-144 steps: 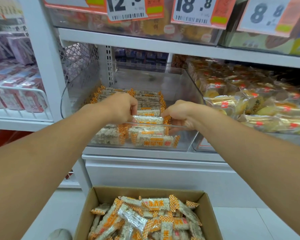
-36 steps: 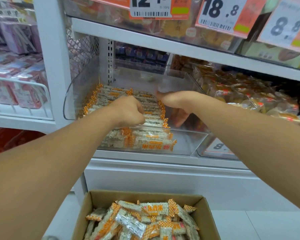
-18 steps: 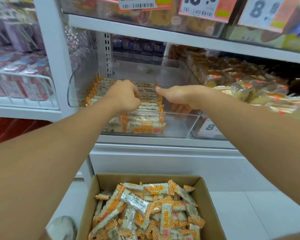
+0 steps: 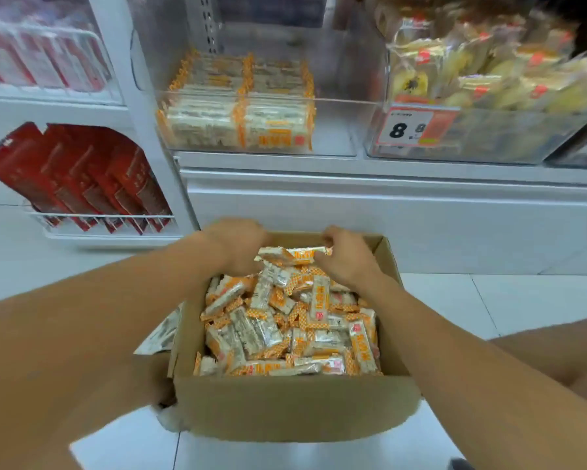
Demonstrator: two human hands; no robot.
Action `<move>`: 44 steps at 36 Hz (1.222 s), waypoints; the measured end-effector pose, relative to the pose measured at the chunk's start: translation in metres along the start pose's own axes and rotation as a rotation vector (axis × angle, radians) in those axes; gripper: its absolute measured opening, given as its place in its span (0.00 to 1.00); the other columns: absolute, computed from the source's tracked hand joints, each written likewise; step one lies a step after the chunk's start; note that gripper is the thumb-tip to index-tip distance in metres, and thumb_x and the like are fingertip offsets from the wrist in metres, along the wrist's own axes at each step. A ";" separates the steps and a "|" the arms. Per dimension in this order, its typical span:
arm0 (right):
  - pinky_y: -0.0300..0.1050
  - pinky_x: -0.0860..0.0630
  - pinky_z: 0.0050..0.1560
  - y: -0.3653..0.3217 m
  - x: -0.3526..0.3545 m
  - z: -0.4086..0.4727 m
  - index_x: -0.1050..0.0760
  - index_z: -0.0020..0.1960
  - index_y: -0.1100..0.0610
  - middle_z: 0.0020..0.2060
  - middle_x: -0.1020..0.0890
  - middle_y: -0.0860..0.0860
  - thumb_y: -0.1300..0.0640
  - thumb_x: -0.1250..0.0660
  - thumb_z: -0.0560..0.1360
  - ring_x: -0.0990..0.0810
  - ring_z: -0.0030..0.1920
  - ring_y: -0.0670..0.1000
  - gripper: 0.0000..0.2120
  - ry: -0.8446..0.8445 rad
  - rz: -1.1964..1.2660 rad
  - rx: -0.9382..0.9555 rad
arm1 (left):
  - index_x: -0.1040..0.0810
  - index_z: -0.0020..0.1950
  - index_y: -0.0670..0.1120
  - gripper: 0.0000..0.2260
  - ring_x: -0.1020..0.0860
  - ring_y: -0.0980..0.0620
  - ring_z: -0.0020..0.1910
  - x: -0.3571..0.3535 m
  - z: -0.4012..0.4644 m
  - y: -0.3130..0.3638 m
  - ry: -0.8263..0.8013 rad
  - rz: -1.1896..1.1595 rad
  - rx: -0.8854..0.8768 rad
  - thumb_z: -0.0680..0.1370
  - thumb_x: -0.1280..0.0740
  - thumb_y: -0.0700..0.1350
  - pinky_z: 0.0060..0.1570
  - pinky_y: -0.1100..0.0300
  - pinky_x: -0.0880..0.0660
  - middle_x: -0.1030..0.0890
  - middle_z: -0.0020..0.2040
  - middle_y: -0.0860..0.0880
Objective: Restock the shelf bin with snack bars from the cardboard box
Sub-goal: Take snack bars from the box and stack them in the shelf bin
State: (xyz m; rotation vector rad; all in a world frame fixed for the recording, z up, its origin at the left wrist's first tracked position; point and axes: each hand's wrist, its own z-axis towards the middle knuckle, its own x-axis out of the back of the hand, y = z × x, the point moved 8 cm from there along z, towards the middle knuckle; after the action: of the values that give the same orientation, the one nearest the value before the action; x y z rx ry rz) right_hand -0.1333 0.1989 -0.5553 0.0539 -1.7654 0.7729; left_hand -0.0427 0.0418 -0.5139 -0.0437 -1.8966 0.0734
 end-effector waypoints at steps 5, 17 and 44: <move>0.56 0.30 0.68 0.087 -0.067 -0.052 0.43 0.78 0.56 0.74 0.36 0.58 0.39 0.22 0.67 0.33 0.71 0.61 0.50 -0.109 0.068 -0.341 | 0.28 0.70 0.42 0.41 0.20 0.47 0.51 -0.153 -0.030 -0.040 -0.195 -0.639 0.572 0.67 0.30 0.68 0.45 0.55 0.24 0.20 0.58 0.46; 0.60 0.31 0.67 0.095 -0.100 -0.025 0.45 0.79 0.57 0.76 0.39 0.58 0.22 0.31 0.60 0.44 0.73 0.64 0.60 -0.153 0.005 -0.559 | 0.28 0.65 0.44 0.18 0.22 0.40 0.58 -0.191 -0.016 -0.033 -0.023 -0.665 0.753 0.78 0.31 0.49 0.53 0.49 0.22 0.21 0.59 0.43; 0.47 0.28 0.40 0.002 -0.100 -0.016 0.24 0.39 0.60 0.33 0.22 0.53 0.62 0.40 0.78 0.25 0.34 0.52 0.11 -0.352 0.433 -0.162 | 0.20 0.61 0.45 0.21 0.16 0.43 0.53 -0.170 0.000 0.059 -0.236 -2.142 0.629 0.74 0.26 0.56 0.53 0.47 0.19 0.15 0.55 0.41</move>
State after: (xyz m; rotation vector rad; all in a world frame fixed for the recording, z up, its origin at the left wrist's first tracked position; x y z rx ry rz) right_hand -0.0860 0.1743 -0.6410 -0.3292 -2.2066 0.9684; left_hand 0.0113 0.0892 -0.6790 2.3400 -1.1564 -0.7806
